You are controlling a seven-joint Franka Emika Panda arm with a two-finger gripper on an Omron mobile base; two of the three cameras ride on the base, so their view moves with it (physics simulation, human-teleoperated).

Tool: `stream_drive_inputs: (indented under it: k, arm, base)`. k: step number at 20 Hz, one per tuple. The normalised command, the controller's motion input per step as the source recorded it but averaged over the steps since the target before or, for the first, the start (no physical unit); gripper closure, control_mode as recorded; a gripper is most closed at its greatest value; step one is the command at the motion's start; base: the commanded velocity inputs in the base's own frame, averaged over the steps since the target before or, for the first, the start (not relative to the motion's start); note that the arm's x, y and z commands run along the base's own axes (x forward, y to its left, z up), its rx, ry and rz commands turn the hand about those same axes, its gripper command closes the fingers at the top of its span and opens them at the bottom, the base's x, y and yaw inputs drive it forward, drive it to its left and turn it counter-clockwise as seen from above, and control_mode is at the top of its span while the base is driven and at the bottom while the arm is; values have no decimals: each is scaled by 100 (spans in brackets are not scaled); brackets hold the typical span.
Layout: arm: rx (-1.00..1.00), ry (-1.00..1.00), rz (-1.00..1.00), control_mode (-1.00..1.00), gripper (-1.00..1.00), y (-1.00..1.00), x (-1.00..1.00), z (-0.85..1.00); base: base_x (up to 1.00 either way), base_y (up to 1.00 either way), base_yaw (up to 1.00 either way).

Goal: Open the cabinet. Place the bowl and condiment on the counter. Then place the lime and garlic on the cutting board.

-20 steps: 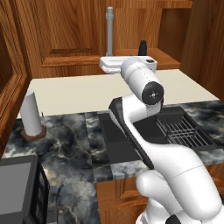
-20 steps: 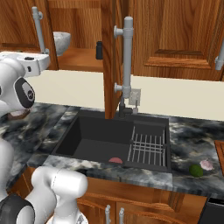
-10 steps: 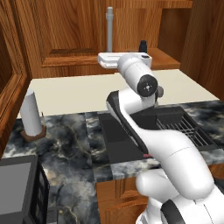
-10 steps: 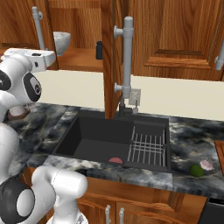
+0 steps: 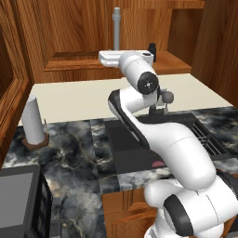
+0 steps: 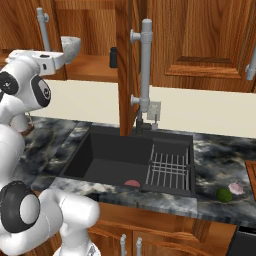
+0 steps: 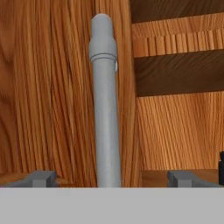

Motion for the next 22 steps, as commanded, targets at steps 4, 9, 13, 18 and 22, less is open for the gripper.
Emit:
stream_drive_inputs:
  k: [4, 9, 13, 18, 22]
  arm:
    - [0, 0, 0, -100, -100, 1, 11, 5]
    - [0, 0, 0, -100, -100, 1, 9, 0]
    - [0, 0, 0, -100, -100, 0, 8, 0]
    - [0, 0, 0, -100, -100, 5, 13, 0]
    - [0, 1, 0, -100, -100, 12, 14, 0]
  base:
    - [0, 0, 0]
    - [0, 0, 0]
    - [0, 0, 0]
    - [0, 0, 0]
    - [0, 0, 0]
